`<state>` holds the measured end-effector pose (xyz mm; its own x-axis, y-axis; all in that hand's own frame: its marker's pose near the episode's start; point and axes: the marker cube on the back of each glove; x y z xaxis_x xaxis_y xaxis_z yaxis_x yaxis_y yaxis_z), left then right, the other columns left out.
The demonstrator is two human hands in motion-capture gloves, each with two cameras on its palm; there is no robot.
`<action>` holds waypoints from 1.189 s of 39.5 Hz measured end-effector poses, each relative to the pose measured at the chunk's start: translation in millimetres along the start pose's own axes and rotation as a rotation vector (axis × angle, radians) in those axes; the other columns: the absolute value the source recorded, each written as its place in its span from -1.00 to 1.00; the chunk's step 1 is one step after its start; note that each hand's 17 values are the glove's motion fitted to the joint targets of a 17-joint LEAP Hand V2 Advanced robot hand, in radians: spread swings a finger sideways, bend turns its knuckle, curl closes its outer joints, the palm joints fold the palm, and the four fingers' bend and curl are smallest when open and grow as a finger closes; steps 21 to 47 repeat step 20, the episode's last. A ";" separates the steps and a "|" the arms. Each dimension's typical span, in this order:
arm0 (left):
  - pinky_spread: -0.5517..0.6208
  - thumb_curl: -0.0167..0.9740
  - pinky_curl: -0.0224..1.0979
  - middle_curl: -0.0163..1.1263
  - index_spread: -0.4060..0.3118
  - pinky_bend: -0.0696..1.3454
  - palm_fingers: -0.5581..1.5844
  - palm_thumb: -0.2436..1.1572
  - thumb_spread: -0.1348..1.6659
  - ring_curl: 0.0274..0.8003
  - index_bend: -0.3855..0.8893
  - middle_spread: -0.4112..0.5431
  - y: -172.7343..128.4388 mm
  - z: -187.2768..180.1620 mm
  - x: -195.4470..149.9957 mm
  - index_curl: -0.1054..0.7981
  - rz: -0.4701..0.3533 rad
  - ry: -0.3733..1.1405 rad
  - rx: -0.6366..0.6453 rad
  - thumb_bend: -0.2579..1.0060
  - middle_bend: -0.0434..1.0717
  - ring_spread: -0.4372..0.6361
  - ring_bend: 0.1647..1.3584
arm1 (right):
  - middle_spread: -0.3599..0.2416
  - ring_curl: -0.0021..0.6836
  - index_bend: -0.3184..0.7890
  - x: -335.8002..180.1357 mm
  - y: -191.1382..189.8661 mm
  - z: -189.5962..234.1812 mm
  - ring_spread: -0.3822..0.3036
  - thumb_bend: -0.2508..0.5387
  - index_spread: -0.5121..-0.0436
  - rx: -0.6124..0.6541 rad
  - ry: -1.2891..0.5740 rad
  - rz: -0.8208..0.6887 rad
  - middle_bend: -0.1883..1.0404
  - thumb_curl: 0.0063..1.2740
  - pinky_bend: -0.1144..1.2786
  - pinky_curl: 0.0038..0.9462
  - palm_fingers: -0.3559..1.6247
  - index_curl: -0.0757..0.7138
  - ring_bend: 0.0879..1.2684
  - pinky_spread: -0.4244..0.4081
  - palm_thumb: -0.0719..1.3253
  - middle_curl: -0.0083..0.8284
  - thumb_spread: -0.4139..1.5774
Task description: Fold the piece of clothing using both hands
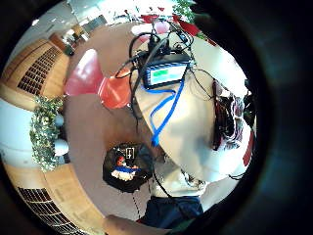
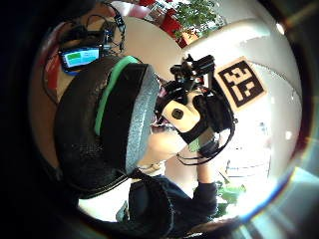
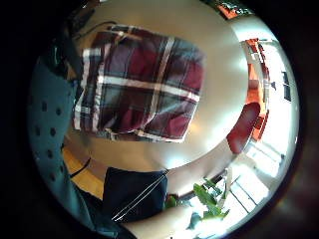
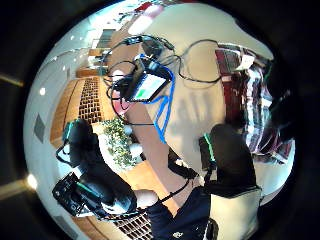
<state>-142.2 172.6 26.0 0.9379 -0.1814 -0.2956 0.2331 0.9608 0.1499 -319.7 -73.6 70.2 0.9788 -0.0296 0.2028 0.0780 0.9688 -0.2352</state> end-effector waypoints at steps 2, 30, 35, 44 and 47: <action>0.39 -0.50 -0.37 -0.38 -0.11 -0.64 -0.12 -0.50 0.56 -0.29 -0.11 0.01 1.1 -1.9 -2.2 0.11 -0.007 -0.002 0.000 -0.61 -0.61 0.35 -0.56 | -0.39 0.59 -0.53 5.2 -24.4 12.4 -0.50 -0.43 0.36 0.013 0.004 0.000 0.17 -0.23 0.71 0.07 0.06 -0.86 0.63 -0.66 0.31 0.46 0.39; 0.41 -0.51 -0.36 -0.42 -0.12 -0.61 -0.15 -0.52 0.57 -0.30 -0.12 0.06 23.9 -25.4 -12.3 0.11 -0.007 -0.075 -0.052 -0.62 -0.64 0.37 -0.55 | -0.06 0.08 -0.08 16.1 3.7 -26.9 0.12 -0.42 0.08 0.175 0.043 -0.133 -0.30 -0.35 0.24 -0.24 -0.32 -0.38 -0.17 0.21 0.13 0.12 0.63; 0.41 -0.51 -0.36 -0.42 -0.12 -0.61 -0.15 -0.52 0.57 -0.30 -0.12 0.06 23.9 -25.4 -12.3 0.11 -0.007 -0.075 -0.052 -0.62 -0.64 0.37 -0.55 | -0.06 0.08 -0.08 16.1 3.7 -26.9 0.12 -0.42 0.08 0.175 0.043 -0.133 -0.30 -0.35 0.24 -0.24 -0.32 -0.38 -0.17 0.21 0.13 0.12 0.63; 0.41 -0.51 -0.36 -0.42 -0.12 -0.61 -0.15 -0.52 0.57 -0.30 -0.12 0.06 23.9 -25.4 -12.3 0.11 -0.007 -0.075 -0.052 -0.62 -0.64 0.37 -0.55 | -0.06 0.08 -0.08 16.1 3.7 -26.9 0.12 -0.42 0.08 0.175 0.043 -0.133 -0.30 -0.35 0.24 -0.24 -0.32 -0.38 -0.17 0.21 0.13 0.12 0.63; 0.41 -0.51 -0.36 -0.42 -0.12 -0.61 -0.15 -0.52 0.57 -0.30 -0.12 0.06 23.9 -25.4 -12.3 0.11 -0.007 -0.075 -0.052 -0.62 -0.64 0.37 -0.55 | -0.06 0.08 -0.08 16.1 3.7 -26.9 0.12 -0.42 0.08 0.175 0.043 -0.133 -0.30 -0.35 0.24 -0.24 -0.32 -0.38 -0.17 0.21 0.13 0.12 0.63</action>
